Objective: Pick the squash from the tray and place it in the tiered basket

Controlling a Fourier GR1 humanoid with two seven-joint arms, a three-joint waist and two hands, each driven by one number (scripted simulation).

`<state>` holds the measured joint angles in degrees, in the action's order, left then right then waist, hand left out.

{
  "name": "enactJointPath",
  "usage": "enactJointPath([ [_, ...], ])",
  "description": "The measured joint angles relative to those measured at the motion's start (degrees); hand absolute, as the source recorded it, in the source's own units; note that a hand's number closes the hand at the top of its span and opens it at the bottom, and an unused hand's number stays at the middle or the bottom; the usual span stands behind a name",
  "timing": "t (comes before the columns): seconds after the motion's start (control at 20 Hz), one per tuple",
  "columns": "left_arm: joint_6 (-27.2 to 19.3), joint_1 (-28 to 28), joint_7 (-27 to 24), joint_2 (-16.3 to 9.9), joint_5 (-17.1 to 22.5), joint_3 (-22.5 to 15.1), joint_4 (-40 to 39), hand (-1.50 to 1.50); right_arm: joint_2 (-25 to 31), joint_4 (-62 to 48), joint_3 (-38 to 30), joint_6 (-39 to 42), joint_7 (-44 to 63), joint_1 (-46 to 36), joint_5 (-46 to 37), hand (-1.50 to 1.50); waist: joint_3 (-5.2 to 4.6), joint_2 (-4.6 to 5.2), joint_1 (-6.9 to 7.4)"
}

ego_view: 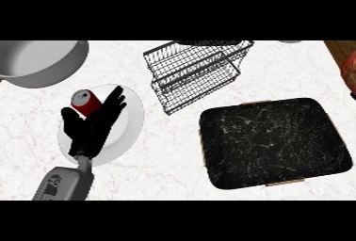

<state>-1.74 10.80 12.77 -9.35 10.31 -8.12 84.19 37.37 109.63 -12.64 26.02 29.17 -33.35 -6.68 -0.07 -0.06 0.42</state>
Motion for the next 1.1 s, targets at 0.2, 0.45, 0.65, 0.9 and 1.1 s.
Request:
enactJointPath([
  [0.2,1.53,-0.11,-0.36,-0.64,0.54,1.21,-0.43,0.00,0.40,-4.63,3.68,1.03,3.77,-8.92,-0.65,1.50,-0.02,0.08,0.29],
  [0.45,2.14,-0.44,0.45,-0.60,0.47,1.37,0.64,0.00,-3.52,-13.13,8.66,-0.91,7.25,-18.96,-3.78,1.50,0.00,0.16,0.74],
  [0.65,2.15,0.03,-0.22,0.19,-0.33,1.08,-0.36,0.00,-7.97,-22.68,11.63,-4.41,7.56,-26.47,-7.85,1.50,-0.02,0.29,0.99],
  [0.9,2.25,-0.09,0.36,0.44,-0.44,1.41,0.53,0.00,-13.67,-34.11,14.01,-9.95,4.31,-32.16,-13.16,1.50,-0.01,0.34,1.08],
  [1.1,2.13,0.36,0.30,0.95,-1.05,1.42,-0.13,0.00,-17.81,-43.54,14.48,-14.27,-0.92,-35.30,-15.77,1.50,0.02,0.43,1.12],
])
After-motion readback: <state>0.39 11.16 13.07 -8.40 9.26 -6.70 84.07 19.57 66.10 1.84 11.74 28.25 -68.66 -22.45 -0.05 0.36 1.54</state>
